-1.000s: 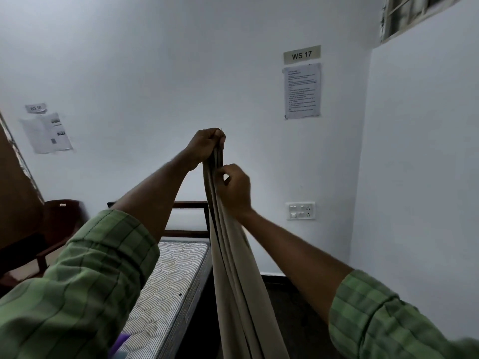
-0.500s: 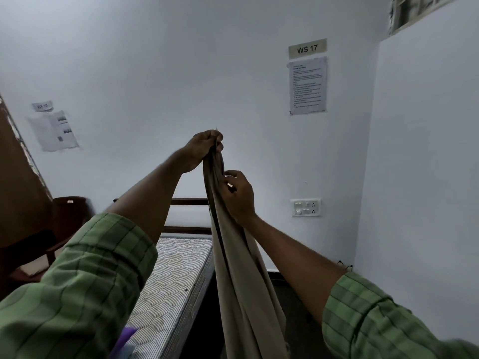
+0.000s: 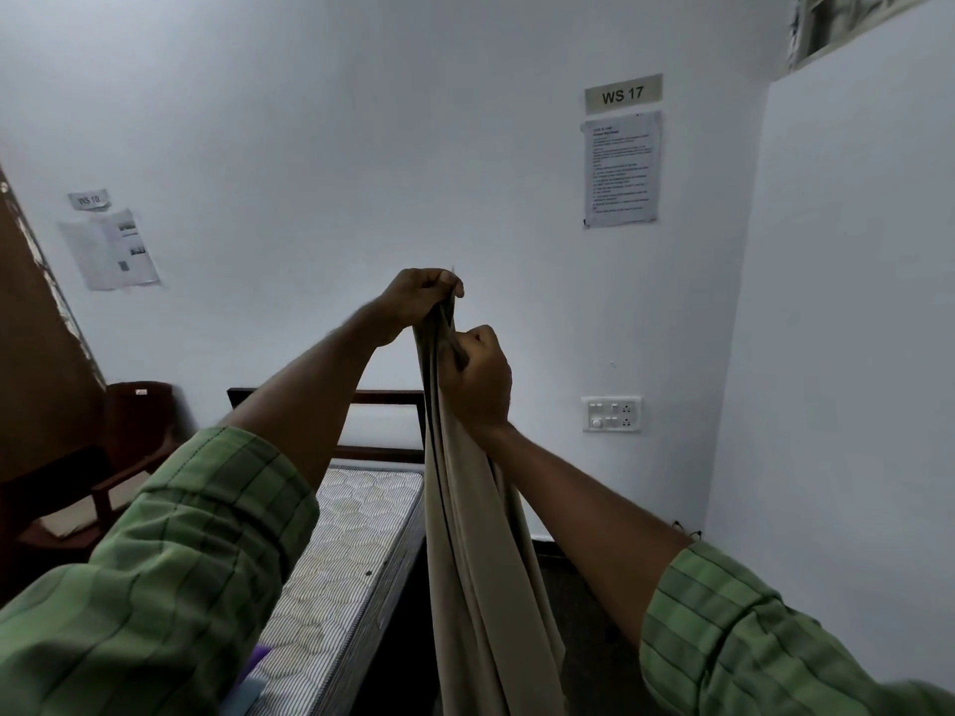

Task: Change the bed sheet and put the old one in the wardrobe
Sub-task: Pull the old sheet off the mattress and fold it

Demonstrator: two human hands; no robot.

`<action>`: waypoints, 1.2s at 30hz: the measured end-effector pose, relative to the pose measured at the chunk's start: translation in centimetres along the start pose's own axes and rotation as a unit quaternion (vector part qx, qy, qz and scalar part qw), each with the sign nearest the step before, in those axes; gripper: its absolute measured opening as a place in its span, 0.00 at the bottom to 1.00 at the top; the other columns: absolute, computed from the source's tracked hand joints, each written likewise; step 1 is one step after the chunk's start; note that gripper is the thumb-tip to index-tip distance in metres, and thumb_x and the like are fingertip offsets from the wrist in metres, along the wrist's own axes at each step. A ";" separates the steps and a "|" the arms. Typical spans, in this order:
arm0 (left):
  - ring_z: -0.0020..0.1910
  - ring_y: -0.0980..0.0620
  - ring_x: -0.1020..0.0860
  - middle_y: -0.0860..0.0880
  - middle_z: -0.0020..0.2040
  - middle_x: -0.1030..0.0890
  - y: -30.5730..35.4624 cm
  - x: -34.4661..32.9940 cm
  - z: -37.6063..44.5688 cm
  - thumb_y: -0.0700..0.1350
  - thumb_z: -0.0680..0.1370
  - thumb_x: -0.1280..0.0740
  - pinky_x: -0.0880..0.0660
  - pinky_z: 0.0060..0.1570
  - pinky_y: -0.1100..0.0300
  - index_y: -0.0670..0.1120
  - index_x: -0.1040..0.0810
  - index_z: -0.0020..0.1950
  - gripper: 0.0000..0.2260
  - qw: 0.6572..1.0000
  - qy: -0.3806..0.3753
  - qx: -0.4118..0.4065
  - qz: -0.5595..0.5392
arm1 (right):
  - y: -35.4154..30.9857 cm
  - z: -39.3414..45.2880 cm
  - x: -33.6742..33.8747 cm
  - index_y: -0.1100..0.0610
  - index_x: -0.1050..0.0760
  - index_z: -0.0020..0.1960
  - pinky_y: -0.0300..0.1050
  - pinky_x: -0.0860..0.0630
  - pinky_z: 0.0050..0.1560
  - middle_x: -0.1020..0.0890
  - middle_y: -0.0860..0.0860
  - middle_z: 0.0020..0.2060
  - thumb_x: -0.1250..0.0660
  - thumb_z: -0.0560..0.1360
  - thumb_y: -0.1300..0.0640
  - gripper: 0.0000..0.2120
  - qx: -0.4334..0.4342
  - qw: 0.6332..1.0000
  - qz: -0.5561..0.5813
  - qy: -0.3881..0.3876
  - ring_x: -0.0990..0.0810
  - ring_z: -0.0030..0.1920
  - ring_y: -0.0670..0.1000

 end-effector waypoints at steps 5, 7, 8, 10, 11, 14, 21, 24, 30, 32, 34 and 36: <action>0.44 0.56 0.20 0.53 0.42 0.17 -0.6 0.3 -0.1 0.48 0.86 0.38 0.25 0.49 0.63 0.47 0.13 0.51 0.15 1.000 0.016 -0.010 -0.011 | -0.4 0.7 0.4 0.62 0.18 0.48 0.50 0.26 0.36 0.22 0.53 0.38 0.39 0.80 0.59 0.11 0.006 0.998 0.064 0.001 0.24 0.36 0.51; 0.49 0.61 0.19 0.56 0.45 0.15 -0.5 0.4 -0.2 0.47 0.86 0.37 0.26 0.53 0.65 0.47 0.12 0.52 0.14 1.000 0.026 -0.012 -0.011 | -0.7 1.0 0.2 0.60 0.18 0.54 0.47 0.25 0.35 0.23 0.52 0.47 0.38 0.79 0.58 0.11 0.048 0.999 0.008 -0.017 0.23 0.36 0.50; 0.53 0.65 0.20 0.57 0.48 0.15 -0.3 0.4 -0.1 0.47 0.85 0.36 0.26 0.54 0.66 0.47 0.12 0.53 0.13 0.999 0.030 -0.014 -0.009 | -0.7 1.0 -0.1 0.59 0.18 0.55 0.47 0.24 0.34 0.23 0.51 0.52 0.38 0.79 0.57 0.11 0.063 0.997 -0.025 -0.027 0.22 0.35 0.51; 0.55 0.67 0.20 0.56 0.51 0.14 -0.2 0.3 -0.1 0.47 0.85 0.35 0.26 0.54 0.67 0.47 0.12 0.53 0.12 0.999 0.028 -0.019 -0.010 | -0.4 1.1 -0.6 0.58 0.19 0.59 0.47 0.24 0.35 0.24 0.51 0.60 0.38 0.80 0.56 0.13 0.068 0.994 -0.070 -0.040 0.20 0.36 0.54; 0.54 0.66 0.19 0.55 0.50 0.13 -0.3 0.2 0.0 0.47 0.84 0.34 0.26 0.54 0.67 0.47 0.12 0.52 0.11 0.999 0.026 -0.021 -0.014 | -0.3 1.2 -0.8 0.58 0.19 0.62 0.48 0.22 0.35 0.24 0.51 0.62 0.39 0.80 0.55 0.15 0.066 0.994 -0.082 -0.043 0.20 0.36 0.55; 0.51 0.62 0.17 0.54 0.46 0.13 -0.4 0.2 0.1 0.46 0.83 0.32 0.23 0.53 0.66 0.46 0.12 0.52 0.09 0.999 0.017 -0.024 -0.023 | 0.0 1.3 -1.0 0.56 0.21 0.66 0.53 0.20 0.35 0.23 0.51 0.63 0.39 0.83 0.52 0.16 0.057 0.991 -0.109 -0.047 0.19 0.35 0.55; 0.53 0.61 0.17 0.53 0.48 0.12 -0.8 0.3 -0.1 0.46 0.82 0.30 0.22 0.56 0.65 0.46 0.11 0.52 0.08 0.999 0.019 -0.022 -0.035 | -0.7 1.0 0.2 0.54 0.19 0.64 0.45 0.24 0.33 0.22 0.50 0.55 0.39 0.83 0.49 0.16 0.075 0.993 -0.089 -0.025 0.21 0.35 0.53; 0.51 0.63 0.17 0.54 0.47 0.12 -0.8 0.7 -0.3 0.45 0.82 0.30 0.22 0.54 0.67 0.46 0.11 0.52 0.08 0.998 0.028 -0.016 -0.045 | -0.8 1.3 0.3 0.55 0.18 0.63 0.42 0.26 0.34 0.22 0.50 0.55 0.36 0.82 0.52 0.14 0.081 0.994 -0.066 -0.032 0.21 0.37 0.51; 0.52 0.59 0.16 0.51 0.49 0.12 -1.4 0.6 -0.4 0.46 0.82 0.31 0.22 0.55 0.65 0.44 0.12 0.53 0.09 0.998 0.004 -0.008 -0.063 | 0.3 2.8 -0.9 0.54 0.19 0.46 0.48 0.25 0.44 0.18 0.49 0.53 0.40 0.81 0.44 0.17 -0.055 0.987 -0.063 -0.140 0.19 0.46 0.52; 0.55 0.59 0.16 0.52 0.50 0.12 -1.5 0.5 -0.4 0.45 0.82 0.30 0.22 0.57 0.65 0.42 0.12 0.54 0.09 0.997 0.004 -0.010 -0.074 | 1.0 3.5 -1.0 0.54 0.26 0.36 0.48 0.30 0.40 0.19 0.51 0.40 0.43 0.80 0.48 0.17 -0.161 0.978 -0.015 -0.134 0.22 0.41 0.54; 0.55 0.60 0.16 0.53 0.51 0.12 -1.3 0.4 -0.3 0.43 0.82 0.30 0.23 0.54 0.67 0.41 0.13 0.55 0.09 0.997 0.007 -0.014 -0.077 | 2.2 4.1 -1.0 0.61 0.27 0.35 0.49 0.33 0.38 0.21 0.53 0.34 0.41 0.78 0.52 0.18 -0.255 0.959 0.079 -0.099 0.26 0.36 0.53; 0.55 0.60 0.17 0.53 0.52 0.13 -1.2 0.3 -0.3 0.42 0.82 0.31 0.23 0.52 0.69 0.40 0.13 0.55 0.08 0.996 0.007 -0.020 -0.082 | 3.1 4.3 -1.0 0.66 0.23 0.38 0.50 0.31 0.37 0.23 0.52 0.31 0.35 0.77 0.52 0.18 -0.276 0.948 0.140 -0.080 0.29 0.33 0.51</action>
Point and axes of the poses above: each hand's wrist, its own z-axis towards the middle knuckle, its own x-axis out of the back of the hand, y = z × x, the point moved 6 cm from there along z, towards the middle knuckle
